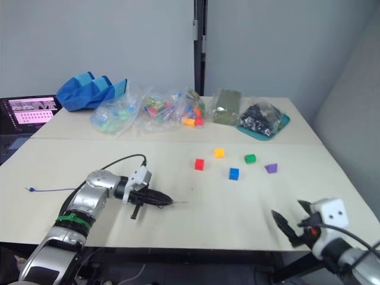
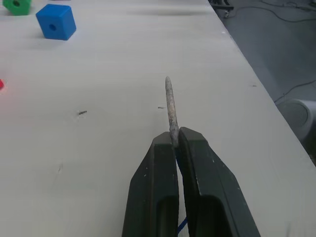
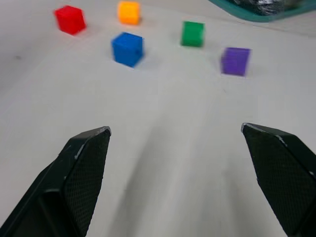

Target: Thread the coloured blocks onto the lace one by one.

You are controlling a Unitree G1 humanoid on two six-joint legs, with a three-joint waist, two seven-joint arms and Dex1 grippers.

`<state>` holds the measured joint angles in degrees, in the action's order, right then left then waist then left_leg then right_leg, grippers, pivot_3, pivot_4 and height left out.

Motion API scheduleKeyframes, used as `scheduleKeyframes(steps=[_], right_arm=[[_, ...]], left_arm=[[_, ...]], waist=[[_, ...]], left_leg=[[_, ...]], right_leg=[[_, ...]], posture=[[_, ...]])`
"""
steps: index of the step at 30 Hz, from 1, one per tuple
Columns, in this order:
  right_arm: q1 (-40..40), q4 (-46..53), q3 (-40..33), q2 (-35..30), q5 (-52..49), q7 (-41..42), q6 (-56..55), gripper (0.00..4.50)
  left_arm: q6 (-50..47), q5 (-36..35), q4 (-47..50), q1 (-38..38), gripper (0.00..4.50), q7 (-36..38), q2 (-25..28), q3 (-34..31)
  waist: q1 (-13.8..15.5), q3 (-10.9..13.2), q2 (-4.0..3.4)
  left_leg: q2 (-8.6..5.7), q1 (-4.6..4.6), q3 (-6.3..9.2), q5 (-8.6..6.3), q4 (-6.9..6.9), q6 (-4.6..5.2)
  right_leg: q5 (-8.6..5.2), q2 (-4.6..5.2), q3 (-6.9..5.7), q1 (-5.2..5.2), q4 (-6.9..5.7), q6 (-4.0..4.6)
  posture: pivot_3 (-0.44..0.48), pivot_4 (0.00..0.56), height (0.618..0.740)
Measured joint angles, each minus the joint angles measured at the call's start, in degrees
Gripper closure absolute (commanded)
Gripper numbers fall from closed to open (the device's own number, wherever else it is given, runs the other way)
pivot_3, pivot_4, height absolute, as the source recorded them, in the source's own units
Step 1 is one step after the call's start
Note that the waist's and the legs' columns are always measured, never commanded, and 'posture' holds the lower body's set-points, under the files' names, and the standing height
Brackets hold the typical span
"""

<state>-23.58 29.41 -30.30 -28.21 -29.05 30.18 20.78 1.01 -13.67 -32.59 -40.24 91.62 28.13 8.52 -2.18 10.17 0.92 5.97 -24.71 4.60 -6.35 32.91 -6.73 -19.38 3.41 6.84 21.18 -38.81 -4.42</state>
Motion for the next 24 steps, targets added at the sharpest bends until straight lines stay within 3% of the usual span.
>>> scheduleKeyframes(steps=[7, 12, 18, 24], right_arm=[[0.1, -7.9, 0.2, 4.3, 3.8, -1.3, -6.8, 0.0], [7.7, -10.1, 1.1, 2.2, 5.9, -3.9, -6.4, 0.0], [25.1, -17.2, 7.1, -3.6, 8.2, -8.4, 4.5, 0.0], [45.0, -36.6, 13.8, -5.1, 11.9, -7.1, 4.0, 0.0]], left_arm=[[0.6, -1.1, -2.2, -0.4, 4.45, 0.4, 1.1, 0.0], [3.3, -1.1, -6.1, -0.5, 4.45, 0.5, 2.9, -0.9], [3.4, -2.3, -5.0, 0.2, 4.45, 0.7, 4.3, -2.6], [0.4, -3.7, -0.1, 3.5, 4.45, 0.1, 5.8, -4.5]], waist=[[-0.6, 0.0, -0.02], [-0.6, 0.0, -0.03], [-0.3, 0.0, -0.03], [-0.4, 0.0, -0.04]], left_leg=[[0.01, 0.07, -0.01, -0.01, -0.08, 0.01], [0.01, 0.09, -0.02, 0.0, -0.09, 0.01], [0.01, 0.07, -0.03, 0.0, -0.09, 0.01], [0.01, 0.05, -0.03, -0.02, -0.16, 0.03]], right_leg=[[-0.01, 0.0, 0.03, 0.0, -0.02, 0.04], [0.0, -0.01, 0.03, 0.01, -0.03, 0.04], [0.02, -0.01, 0.02, 0.01, -0.01, 0.04], [-0.02, 0.0, 0.01, 0.02, 0.01, 0.03]], posture=[[0.0, 0.15, 0.74], [0.0, 0.15, 0.74], [0.0, 0.15, 0.74], [0.0, 0.15, 0.74]])
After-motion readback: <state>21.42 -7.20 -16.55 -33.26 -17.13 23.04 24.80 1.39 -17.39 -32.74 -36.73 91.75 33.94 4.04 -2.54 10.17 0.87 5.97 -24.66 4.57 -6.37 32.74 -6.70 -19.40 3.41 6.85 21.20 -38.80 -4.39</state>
